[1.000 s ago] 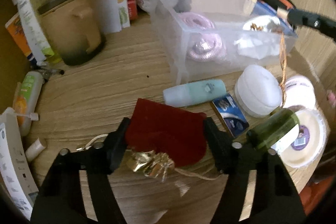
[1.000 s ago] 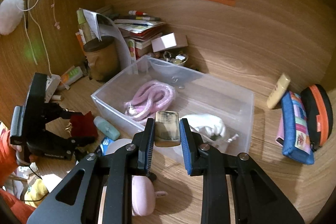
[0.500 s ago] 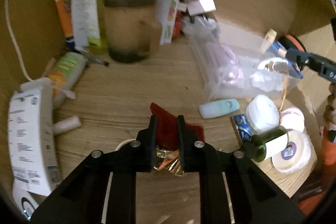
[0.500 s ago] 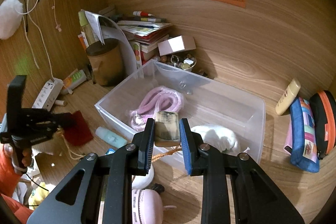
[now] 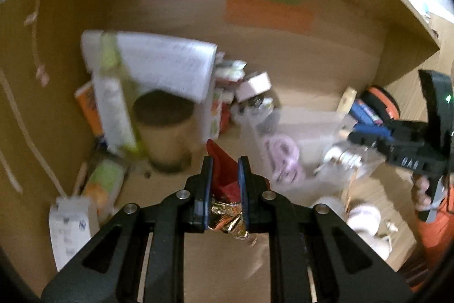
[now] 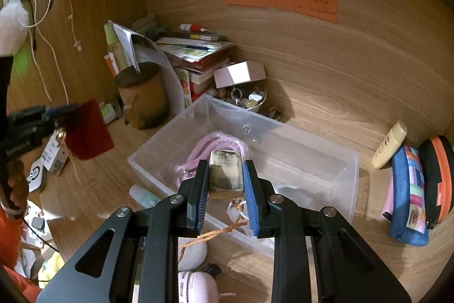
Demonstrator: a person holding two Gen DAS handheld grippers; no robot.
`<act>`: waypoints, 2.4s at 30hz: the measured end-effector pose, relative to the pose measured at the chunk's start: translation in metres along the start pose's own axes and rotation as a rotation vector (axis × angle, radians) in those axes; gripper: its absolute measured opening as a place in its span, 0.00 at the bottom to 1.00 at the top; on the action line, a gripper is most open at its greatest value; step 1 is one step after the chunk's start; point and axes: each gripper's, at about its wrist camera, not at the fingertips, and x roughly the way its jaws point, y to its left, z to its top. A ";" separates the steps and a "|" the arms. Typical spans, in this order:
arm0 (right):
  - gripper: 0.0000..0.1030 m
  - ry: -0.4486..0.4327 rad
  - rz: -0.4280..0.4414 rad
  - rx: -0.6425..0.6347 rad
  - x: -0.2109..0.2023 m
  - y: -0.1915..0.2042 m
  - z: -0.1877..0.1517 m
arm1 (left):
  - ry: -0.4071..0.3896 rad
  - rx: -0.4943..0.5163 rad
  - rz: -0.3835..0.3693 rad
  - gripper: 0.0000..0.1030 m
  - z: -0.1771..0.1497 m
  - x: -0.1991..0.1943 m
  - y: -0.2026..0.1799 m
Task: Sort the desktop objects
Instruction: 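Lower the red pouch into the clear box and open the left tool while the right tool drops the block, then grasp the mint-green tube with the left tool while the right tool grasps the pink round case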
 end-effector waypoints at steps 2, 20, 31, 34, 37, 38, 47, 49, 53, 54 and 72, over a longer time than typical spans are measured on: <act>0.21 0.003 0.003 -0.001 0.004 -0.001 0.001 | -0.010 0.018 -0.023 0.16 0.013 0.007 -0.010; 0.21 0.141 -0.008 0.024 0.070 -0.022 0.000 | 0.128 0.062 -0.139 0.16 0.043 0.119 -0.067; 0.21 0.176 -0.038 -0.015 0.079 -0.019 -0.009 | 0.166 0.095 -0.143 0.16 0.032 0.135 -0.079; 0.22 0.158 -0.060 -0.025 0.074 -0.018 -0.008 | 0.142 0.111 -0.134 0.16 0.035 0.126 -0.082; 0.30 0.141 -0.070 -0.017 0.066 -0.018 -0.006 | 0.125 0.122 -0.129 0.16 0.038 0.118 -0.085; 0.35 0.128 -0.077 -0.013 0.061 -0.018 -0.006 | 0.118 0.125 -0.130 0.18 0.039 0.114 -0.086; 0.62 0.035 -0.147 -0.009 0.017 -0.015 -0.008 | 0.002 0.149 -0.093 0.64 0.042 0.068 -0.088; 0.64 0.016 -0.159 -0.006 0.006 -0.015 -0.010 | -0.025 0.153 -0.081 0.76 0.040 0.056 -0.088; 0.65 -0.021 -0.173 -0.009 -0.017 -0.013 -0.016 | -0.063 0.151 -0.041 0.95 0.032 0.038 -0.083; 0.65 -0.026 -0.173 -0.008 -0.021 -0.012 -0.018 | -0.068 0.156 -0.031 0.95 0.029 0.034 -0.082; 0.65 0.148 -0.006 0.023 -0.025 0.003 -0.085 | 0.209 0.082 0.022 0.96 -0.045 0.058 -0.022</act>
